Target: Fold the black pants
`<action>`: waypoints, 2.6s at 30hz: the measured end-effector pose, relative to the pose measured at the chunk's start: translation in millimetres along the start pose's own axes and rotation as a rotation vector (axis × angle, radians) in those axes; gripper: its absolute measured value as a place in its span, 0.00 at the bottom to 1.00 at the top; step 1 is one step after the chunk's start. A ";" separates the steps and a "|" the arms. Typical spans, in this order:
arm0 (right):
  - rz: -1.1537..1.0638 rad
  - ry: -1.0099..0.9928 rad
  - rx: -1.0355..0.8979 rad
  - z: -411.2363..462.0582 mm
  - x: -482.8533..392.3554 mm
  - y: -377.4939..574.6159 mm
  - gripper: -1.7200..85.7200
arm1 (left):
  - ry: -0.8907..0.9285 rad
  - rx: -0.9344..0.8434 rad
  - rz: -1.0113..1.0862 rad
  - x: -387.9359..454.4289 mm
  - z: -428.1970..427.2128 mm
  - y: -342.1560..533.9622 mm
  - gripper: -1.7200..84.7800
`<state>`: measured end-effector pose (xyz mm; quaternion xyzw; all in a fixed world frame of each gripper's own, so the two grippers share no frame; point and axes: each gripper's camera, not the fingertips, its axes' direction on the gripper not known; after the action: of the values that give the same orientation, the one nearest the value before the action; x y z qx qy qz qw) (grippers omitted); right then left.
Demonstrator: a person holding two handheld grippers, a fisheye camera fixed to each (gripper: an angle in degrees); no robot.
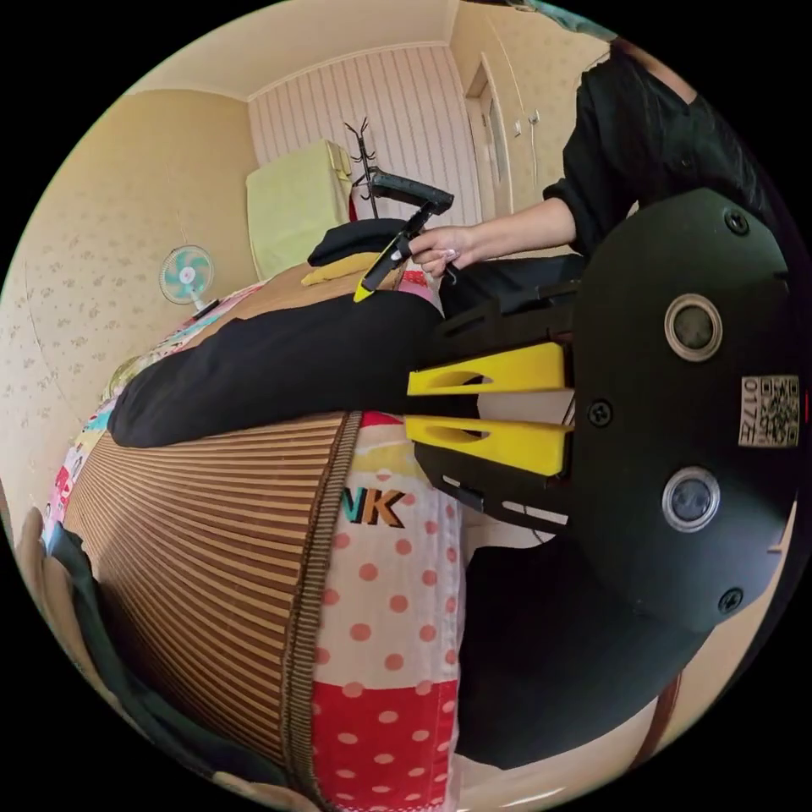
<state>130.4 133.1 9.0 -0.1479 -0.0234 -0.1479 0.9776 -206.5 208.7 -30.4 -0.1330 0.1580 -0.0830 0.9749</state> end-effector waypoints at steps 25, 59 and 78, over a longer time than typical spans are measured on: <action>0.123 -0.458 -0.281 -31.8 81.6 31.0 0.07 | -0.012 -0.349 0.194 29.3 24.2 -5.6 0.07; 0.161 -0.708 -0.128 -45.7 97.1 83.9 0.07 | 0.221 -0.100 0.180 19.4 2.8 44.4 0.06; -0.290 -0.678 0.659 -402.9 0.1 -10.0 0.04 | 0.432 0.519 0.797 348.1 -280.4 75.6 0.03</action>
<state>128.4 4.6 -373.0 0.1339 -0.4061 -0.2107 0.8791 35.9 144.3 -408.1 0.2036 0.3681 0.2323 0.8770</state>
